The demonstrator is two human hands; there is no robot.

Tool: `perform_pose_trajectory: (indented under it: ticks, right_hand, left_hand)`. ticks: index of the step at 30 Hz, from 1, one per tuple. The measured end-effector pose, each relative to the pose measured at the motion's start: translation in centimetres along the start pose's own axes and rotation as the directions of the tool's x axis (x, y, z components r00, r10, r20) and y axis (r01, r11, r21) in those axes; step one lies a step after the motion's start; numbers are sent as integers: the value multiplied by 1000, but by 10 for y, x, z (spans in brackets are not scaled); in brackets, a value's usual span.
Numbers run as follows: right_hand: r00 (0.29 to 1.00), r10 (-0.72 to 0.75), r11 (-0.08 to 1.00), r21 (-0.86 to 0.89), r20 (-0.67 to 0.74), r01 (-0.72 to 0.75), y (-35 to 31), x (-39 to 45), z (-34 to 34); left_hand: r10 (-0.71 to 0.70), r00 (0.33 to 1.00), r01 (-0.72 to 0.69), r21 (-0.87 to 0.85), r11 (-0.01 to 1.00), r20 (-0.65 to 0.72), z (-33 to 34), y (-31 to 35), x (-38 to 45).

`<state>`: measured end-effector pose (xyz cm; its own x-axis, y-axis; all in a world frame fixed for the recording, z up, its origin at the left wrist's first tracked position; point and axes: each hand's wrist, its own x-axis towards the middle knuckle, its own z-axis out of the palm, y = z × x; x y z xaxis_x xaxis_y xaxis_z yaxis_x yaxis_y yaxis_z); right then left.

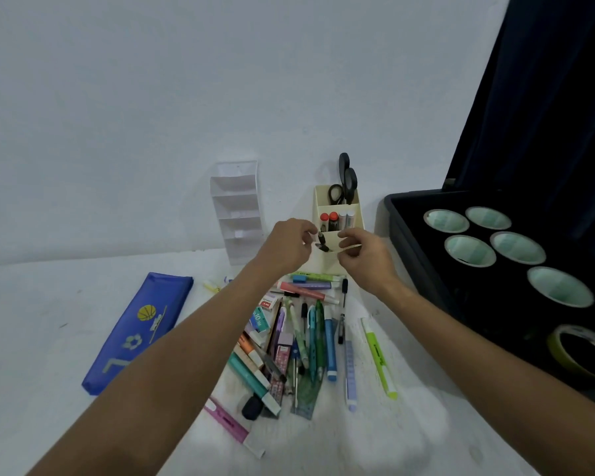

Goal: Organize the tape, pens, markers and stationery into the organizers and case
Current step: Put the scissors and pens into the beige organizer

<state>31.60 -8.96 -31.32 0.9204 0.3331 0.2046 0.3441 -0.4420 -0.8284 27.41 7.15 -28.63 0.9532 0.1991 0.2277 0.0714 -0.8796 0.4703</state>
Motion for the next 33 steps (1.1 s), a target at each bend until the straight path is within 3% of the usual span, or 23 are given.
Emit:
perform_pose_trajectory:
  ticks: [4,8,12,18,27,33]
  right_hand:
    - [997,74,996,-54,-34,-76,6,-8,-6]
    - [966,228,963,-176,123,-205,11,-14,-7]
    - [915,344,919,-277,212,-282,12,-17,1]
    - [891,408,880,-344,199,-327,13,-19,14]
    - [882,443,868,-322,161,-377,17,-23,16]
    - [850,505,861,-159,151,-483,19,-21,14]
  left_hand:
    - [-132,991,130,59,990,31,-12,-29,-6]
    - [-280,942,243,200,949,186,-23,-60,-18]
    - [-225,915,128,289,949,333,-21,-74,-29]
    - [-148,907,36,277,960,394,-4,-72,-33]
    - [-101,885,-54,315,948,455,2,-72,-34]
    - [-143,885,-49,396,917,442,-1,-65,-31]
